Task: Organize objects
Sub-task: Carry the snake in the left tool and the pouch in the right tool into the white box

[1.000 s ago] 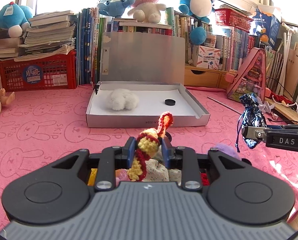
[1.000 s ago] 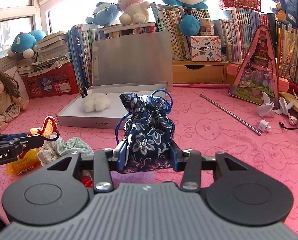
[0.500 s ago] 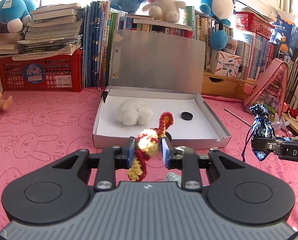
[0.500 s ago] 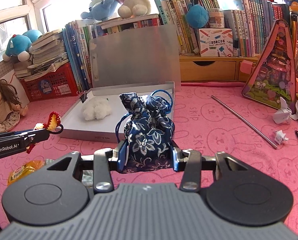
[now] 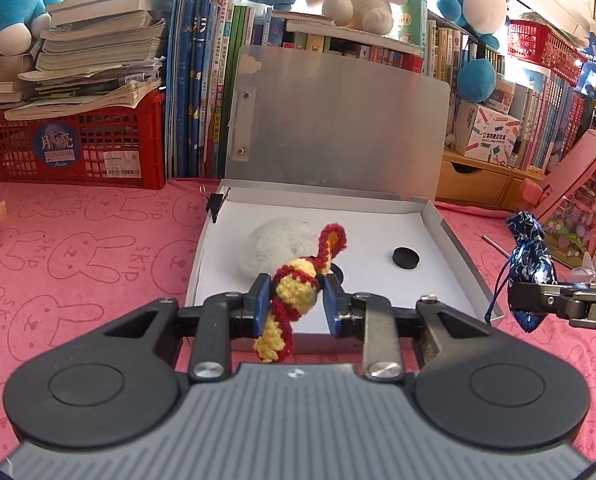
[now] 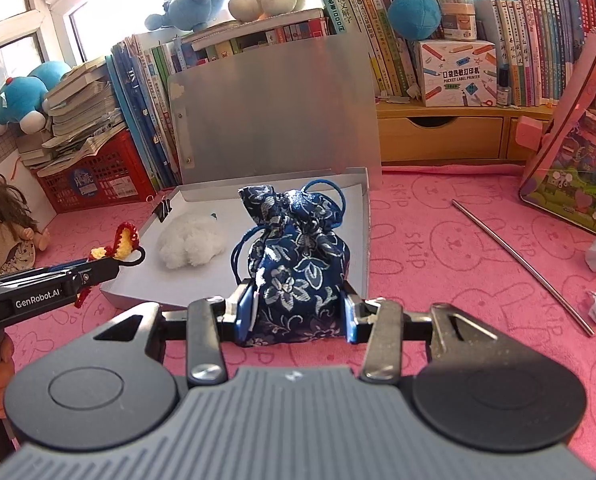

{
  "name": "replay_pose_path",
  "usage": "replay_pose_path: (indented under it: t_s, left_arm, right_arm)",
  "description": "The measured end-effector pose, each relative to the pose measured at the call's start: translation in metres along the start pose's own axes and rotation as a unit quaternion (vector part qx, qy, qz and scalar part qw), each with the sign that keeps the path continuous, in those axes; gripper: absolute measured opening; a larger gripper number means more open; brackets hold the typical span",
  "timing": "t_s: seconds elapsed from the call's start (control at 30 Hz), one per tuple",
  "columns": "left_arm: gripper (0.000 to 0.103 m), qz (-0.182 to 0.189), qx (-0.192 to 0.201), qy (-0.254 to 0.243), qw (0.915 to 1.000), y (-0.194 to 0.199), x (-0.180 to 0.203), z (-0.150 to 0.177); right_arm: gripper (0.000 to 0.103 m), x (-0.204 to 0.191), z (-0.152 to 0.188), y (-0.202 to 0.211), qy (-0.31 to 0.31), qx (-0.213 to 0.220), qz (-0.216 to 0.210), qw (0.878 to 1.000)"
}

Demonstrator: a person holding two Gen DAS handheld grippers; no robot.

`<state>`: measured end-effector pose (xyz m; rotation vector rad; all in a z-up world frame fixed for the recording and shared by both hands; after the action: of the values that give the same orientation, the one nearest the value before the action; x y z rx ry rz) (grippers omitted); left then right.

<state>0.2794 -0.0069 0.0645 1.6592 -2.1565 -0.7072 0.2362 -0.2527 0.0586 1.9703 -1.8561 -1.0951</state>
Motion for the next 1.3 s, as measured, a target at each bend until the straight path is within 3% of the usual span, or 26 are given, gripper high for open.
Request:
replay_pose_path:
  t_s: [0.23,0.87,1.3]
  left_arm:
    - [0.033,-0.002,-0.018,0.006,0.9998,-0.033,-0.005,-0.002]
    - [0.033,-0.004,-0.074,0.004,0.9972,-0.092,-0.008,0.0]
    - [0.033,-0.028,-0.098,0.002,0.9948,-0.128,-0.011,-0.009]
  right_arm:
    - [0.047,-0.007,-0.007,-0.032,0.014,-0.008,0.01,1.0]
    - [0.047,-0.013,0.0,-0.106,0.017,-0.086,0.028,0.996]
    - [0.048,-0.014,-0.016,-0.134,0.036,-0.092,0.05,0.994]
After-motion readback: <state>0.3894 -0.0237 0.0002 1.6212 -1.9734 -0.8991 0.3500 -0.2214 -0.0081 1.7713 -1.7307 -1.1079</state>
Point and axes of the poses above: each gripper's, at about its wrist camera, not at the fingertips, and y roughly against the way its jaws point, x to its right, z to its underside, the point moved 5 cm from there along -y, roughly the way its jaws point, and after that the axes turned 12 degrees about -y, right-handed, at the moved point
